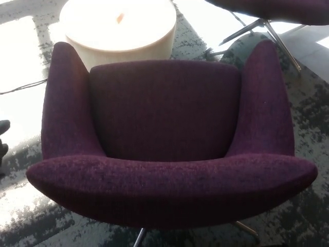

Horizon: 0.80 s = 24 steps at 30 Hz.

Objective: The robot stands in front of a sofa and uses its left hand to push the left side of the sofa

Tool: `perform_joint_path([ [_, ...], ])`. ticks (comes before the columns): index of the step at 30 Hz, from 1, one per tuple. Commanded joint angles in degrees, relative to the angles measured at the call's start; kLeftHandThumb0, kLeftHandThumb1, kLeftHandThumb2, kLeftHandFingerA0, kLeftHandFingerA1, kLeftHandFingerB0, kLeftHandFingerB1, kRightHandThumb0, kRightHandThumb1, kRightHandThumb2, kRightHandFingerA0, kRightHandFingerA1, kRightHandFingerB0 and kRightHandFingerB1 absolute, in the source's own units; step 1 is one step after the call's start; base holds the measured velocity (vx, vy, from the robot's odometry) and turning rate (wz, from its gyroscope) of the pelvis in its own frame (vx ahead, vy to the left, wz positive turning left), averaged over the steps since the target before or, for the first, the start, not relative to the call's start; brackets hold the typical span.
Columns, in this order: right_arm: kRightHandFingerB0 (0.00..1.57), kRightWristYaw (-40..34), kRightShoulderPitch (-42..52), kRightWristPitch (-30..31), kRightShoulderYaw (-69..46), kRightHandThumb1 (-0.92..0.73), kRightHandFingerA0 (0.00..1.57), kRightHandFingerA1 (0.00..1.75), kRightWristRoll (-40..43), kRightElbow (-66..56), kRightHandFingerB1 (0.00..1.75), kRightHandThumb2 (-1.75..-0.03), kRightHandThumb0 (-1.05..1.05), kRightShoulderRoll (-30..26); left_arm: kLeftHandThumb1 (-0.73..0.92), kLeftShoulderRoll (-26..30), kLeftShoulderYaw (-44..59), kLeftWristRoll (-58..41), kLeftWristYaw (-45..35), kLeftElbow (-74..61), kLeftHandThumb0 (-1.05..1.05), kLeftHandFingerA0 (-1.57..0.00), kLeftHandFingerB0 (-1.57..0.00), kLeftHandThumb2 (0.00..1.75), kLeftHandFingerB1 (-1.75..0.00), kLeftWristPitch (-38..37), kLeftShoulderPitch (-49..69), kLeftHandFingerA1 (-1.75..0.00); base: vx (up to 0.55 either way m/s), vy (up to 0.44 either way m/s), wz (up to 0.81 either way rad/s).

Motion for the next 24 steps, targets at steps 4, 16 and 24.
perform_joint_path([
  [4, 0.08, 0.18, -0.03, -1.00, -0.10, -0.90, 0.12, 1.18, -0.23, 0.14, 1.13, -0.82, -1.05, 0.01, 0.89, -0.70, -5.70, 4.40, -0.86, 2.23, -0.93, 0.00, 0.00, 1.25, -0.10, 2.93, -4.46, -0.08, 0.00, 0.000, 0.00],
  [16, 0.08, 0.39, -0.25, -1.38, -0.19, -0.90, 0.13, 1.20, -0.08, 0.01, 1.17, -0.82, -1.05, -0.07, 0.86, 0.36, -16.47, 11.50, -1.19, 3.89, -0.87, 0.00, -0.02, 1.24, -0.15, 5.11, -6.53, -0.12, 0.00, 0.000, 0.00],
  [24, 0.11, -0.25, -0.23, -1.41, 0.68, -0.92, 0.18, 1.09, -0.95, 0.20, 1.02, -0.79, -1.05, -0.22, 0.86, 1.24, -20.72, 14.28, -0.84, 3.47, -0.91, 0.00, -0.01, 1.25, -0.14, 5.30, -5.59, -0.11, 0.00, 0.000, 0.00],
])
